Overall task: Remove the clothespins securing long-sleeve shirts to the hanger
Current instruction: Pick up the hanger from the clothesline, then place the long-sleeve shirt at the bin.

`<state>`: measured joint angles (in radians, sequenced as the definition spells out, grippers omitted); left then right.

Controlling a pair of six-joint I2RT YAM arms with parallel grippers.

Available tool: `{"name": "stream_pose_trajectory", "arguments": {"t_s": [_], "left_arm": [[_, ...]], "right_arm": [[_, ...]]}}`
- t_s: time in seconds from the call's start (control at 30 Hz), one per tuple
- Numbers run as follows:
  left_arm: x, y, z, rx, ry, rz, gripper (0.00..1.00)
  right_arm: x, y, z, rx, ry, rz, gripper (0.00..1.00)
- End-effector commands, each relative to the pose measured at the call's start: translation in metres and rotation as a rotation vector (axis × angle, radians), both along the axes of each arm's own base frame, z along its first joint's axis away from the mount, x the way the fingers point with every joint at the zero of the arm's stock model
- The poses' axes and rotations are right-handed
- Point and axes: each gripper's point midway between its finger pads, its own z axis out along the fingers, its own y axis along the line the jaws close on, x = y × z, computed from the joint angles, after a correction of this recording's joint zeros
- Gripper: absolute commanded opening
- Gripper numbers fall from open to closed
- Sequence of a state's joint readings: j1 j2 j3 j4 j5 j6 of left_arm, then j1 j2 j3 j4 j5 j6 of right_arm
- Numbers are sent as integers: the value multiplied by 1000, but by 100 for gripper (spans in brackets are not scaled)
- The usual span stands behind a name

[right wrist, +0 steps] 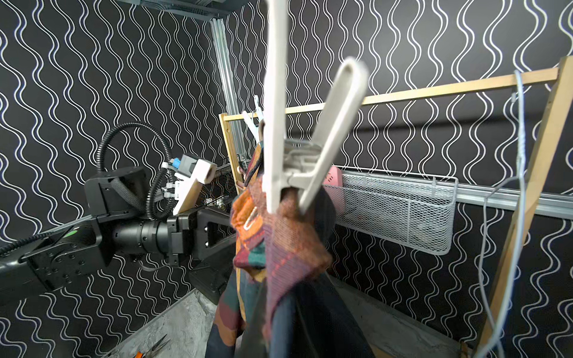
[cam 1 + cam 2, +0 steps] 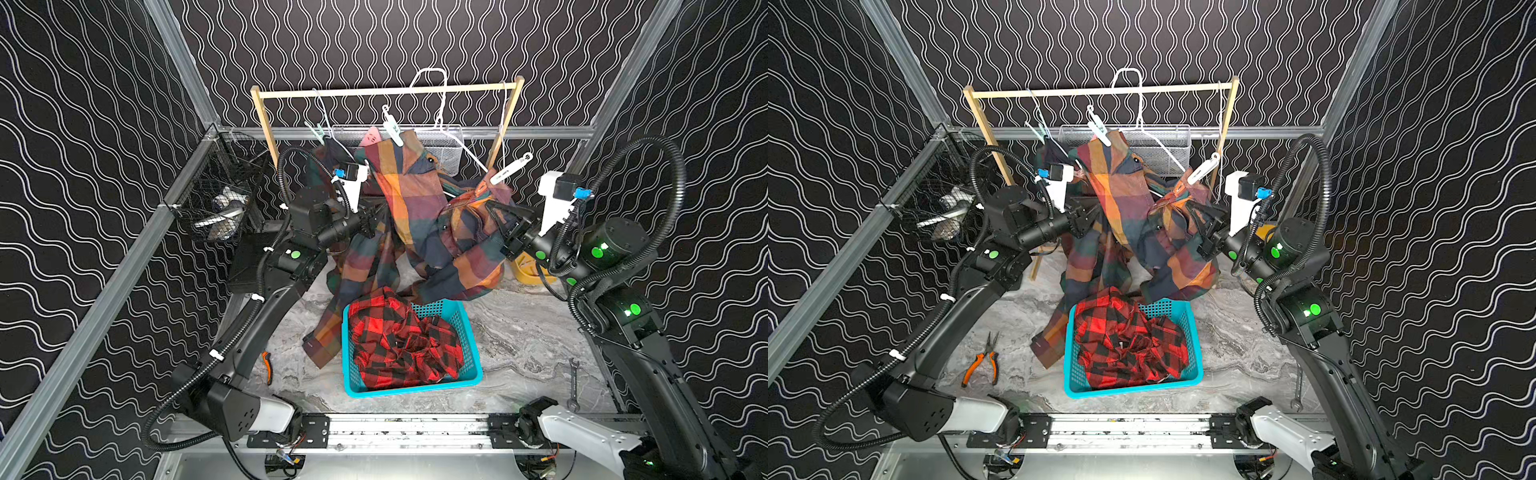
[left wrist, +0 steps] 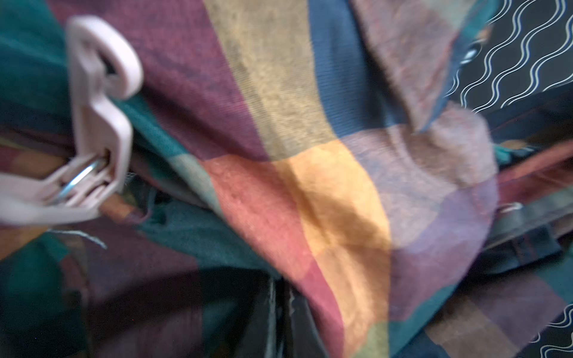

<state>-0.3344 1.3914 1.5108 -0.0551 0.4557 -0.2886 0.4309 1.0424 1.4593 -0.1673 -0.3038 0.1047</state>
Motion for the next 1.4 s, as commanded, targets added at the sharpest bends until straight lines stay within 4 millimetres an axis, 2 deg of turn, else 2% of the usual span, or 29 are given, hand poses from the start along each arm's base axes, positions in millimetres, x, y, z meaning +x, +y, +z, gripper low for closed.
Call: {"name": "stream_pose_trajectory", "arguments": {"t_s": [0.0,0.1,0.23,0.4,0.43,0.5,0.63,0.67,0.77,0.83,1.03,1.07,1.1,1.13,1.17,1.37], "left_arm": [[-3,5,1,34,-31,25,10],[4,13,-21,99,9,86,17],[16,41,-53,209,70,254,18],[22,79,-81,335,112,455,19],[21,85,-84,354,115,479,23],[19,93,-85,390,116,510,44],[6,105,-76,420,97,548,76],[1,108,-71,422,85,554,82],[-19,111,-51,398,34,544,92],[-33,110,-37,372,-14,515,98],[-66,95,-13,330,-84,383,98],[-69,88,-10,316,-90,339,96],[-73,77,-9,299,-89,272,85],[-74,68,-9,284,-81,219,76],[-73,57,-10,258,-60,163,74],[-56,15,-26,120,36,17,78]], "right_arm": [[-2,1,17,37,-61,12,0],[9,-5,12,24,-37,-49,0],[19,-14,5,-1,-16,-131,0],[26,-21,0,-26,-6,-187,0],[27,-21,-1,-29,-3,-190,0],[31,-21,-3,-36,2,-199,0],[35,-20,-6,-53,14,-203,0],[36,-19,-7,-55,15,-204,0],[38,-18,-7,-58,18,-202,0],[40,-17,-9,-63,23,-198,0],[43,-11,-9,-69,34,-169,0],[43,-9,-10,-71,36,-162,0],[43,-8,-9,-73,36,-155,0],[42,-8,-9,-75,36,-150,0],[41,-6,-8,-76,34,-141,0],[32,-5,9,-55,-2,-113,0]]}}
